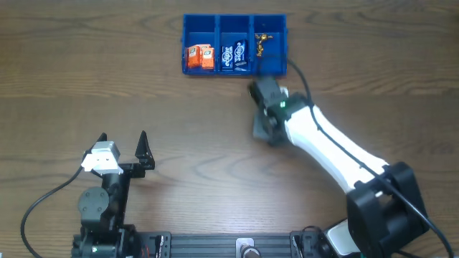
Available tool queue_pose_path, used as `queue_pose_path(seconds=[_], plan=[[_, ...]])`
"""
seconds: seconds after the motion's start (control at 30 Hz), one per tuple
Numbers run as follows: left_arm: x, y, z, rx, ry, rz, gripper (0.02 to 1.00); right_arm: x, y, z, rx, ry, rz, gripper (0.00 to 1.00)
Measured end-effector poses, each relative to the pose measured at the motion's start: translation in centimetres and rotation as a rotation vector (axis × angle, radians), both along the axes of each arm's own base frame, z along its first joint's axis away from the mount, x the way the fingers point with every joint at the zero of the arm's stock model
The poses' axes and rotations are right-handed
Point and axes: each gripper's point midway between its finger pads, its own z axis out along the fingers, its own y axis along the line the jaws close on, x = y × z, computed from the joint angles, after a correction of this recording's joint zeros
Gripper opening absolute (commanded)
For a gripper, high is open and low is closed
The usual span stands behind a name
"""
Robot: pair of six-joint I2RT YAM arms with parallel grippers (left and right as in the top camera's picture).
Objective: Sort Candies Into Trays
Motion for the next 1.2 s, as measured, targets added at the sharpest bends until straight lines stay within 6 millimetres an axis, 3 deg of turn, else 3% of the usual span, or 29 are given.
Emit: queue_pose_path(seconds=[0.17, 0.27, 0.33, 0.43, 0.53, 0.57, 0.73, 0.93, 0.97, 1.13, 1.2], plan=[[0.0, 0.0, 0.0, 0.000, 0.001, 0.000, 0.998, 7.1, 0.8, 9.9, 0.018, -0.221, 0.004, 0.152], [0.0, 0.0, 0.0, 0.000, 0.001, 0.000, 0.998, 12.3, 0.3, 13.8, 0.005, -0.342, -0.028, 0.152], [0.0, 0.0, 0.0, 0.000, 0.000, 0.000, 0.998, 15.3, -0.1, 14.8, -0.013, -0.389, -0.039, 0.152], [0.0, 0.0, 0.0, 0.000, 0.000, 0.000, 0.998, 19.5, -0.5, 14.0, -0.048, -0.416, -0.042, 0.152], [0.0, 0.0, 0.0, 0.000, 0.000, 0.000, 0.998, 22.0, -0.7, 11.8, -0.065, -0.411, -0.045, 0.159], [0.0, 0.0, 0.0, 0.000, 0.000, 0.000, 0.998, 23.2, -0.9, 9.9, -0.073, -0.401, -0.046, 0.165], [0.0, 0.0, 0.0, 0.000, 0.000, 0.000, 0.998, 24.3, -1.5, 6.6, -0.089, -0.365, -0.052, 0.209], [0.0, 0.0, 0.0, 0.000, 0.000, 0.000, 0.996, 24.7, -1.3, 5.5, -0.085, -0.358, -0.048, 0.237], [0.0, 0.0, 0.0, 0.000, 0.000, 0.000, 0.998, 24.8, -1.2, 5.4, -0.080, -0.356, -0.045, 0.314], [0.0, 0.0, 0.0, 0.000, 0.000, 0.000, 0.998, 24.8, -1.0, 4.8, -0.077, -0.345, -0.037, 0.961], [0.0, 0.0, 0.0, 0.000, 0.000, 0.000, 0.998, 24.8, -1.0, 4.7, -0.074, -0.343, -0.037, 1.000]])
